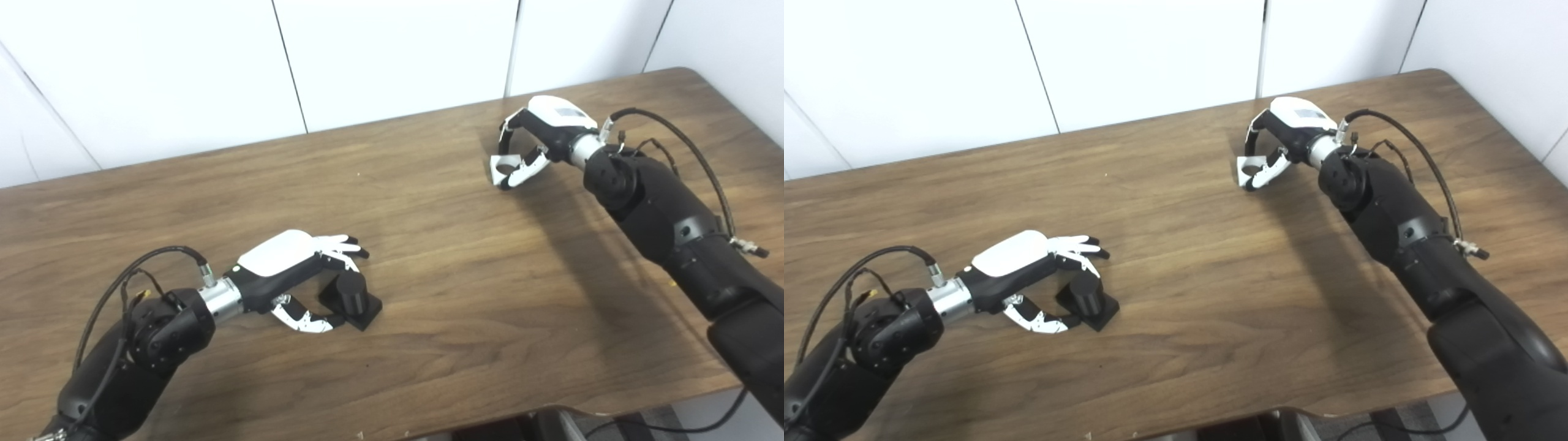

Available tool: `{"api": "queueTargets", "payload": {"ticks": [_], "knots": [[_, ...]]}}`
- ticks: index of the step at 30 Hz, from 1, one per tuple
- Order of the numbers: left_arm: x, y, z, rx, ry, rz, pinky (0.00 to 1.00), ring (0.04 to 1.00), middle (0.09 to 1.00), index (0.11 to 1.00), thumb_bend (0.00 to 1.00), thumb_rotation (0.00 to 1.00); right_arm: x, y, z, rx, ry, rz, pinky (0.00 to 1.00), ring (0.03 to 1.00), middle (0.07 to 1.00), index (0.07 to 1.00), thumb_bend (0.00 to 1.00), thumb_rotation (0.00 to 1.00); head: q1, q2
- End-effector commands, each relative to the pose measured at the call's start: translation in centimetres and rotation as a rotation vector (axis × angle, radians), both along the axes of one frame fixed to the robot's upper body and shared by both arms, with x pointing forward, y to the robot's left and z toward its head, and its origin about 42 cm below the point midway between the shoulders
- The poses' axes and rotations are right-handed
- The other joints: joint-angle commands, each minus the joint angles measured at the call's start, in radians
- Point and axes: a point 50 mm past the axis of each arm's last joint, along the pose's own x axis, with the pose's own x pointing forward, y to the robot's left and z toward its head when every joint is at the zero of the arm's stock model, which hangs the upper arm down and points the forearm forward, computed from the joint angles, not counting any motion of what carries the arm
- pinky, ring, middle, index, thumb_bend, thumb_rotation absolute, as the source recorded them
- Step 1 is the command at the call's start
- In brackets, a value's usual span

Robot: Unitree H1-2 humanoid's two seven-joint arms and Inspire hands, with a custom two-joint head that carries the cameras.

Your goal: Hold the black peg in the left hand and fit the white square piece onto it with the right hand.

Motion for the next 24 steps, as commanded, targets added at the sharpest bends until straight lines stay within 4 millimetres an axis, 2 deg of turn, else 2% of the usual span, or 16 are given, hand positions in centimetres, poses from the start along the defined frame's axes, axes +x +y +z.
{"api": "queueTargets", "payload": {"ticks": [1, 15, 24], "knots": [[-1.6, 3.4, -3.9, 0.232, 0.109, 0.022, 0.91, 0.958, 0.898, 0.587, 0.91, 0.13, 0.4, -0.8, 0.9, -0.013, -0.031, -0.027, 0.81, 0.859, 0.808, 0.485, 0.52, 0.14, -0.001, 0.002], [-1.6, 3.2, -3.9, 0.231, 0.115, 0.021, 0.92, 0.956, 0.9, 0.588, 0.89, 0.15, 0.2, -1.0, 1.2, 0.0, -0.054, -0.028, 0.82, 0.858, 0.8, 0.484, 0.52, 0.14, -0.001, 0.003], [-1.6, 3.2, -3.9, 0.229, 0.116, 0.02, 0.91, 0.958, 0.899, 0.588, 0.9, 0.13, -0.3, -0.9, 3.4, 0.063, -0.096, -0.012, 0.81, 0.865, 0.803, 0.483, 0.52, 0.13, -0.003, 0.008]]}}
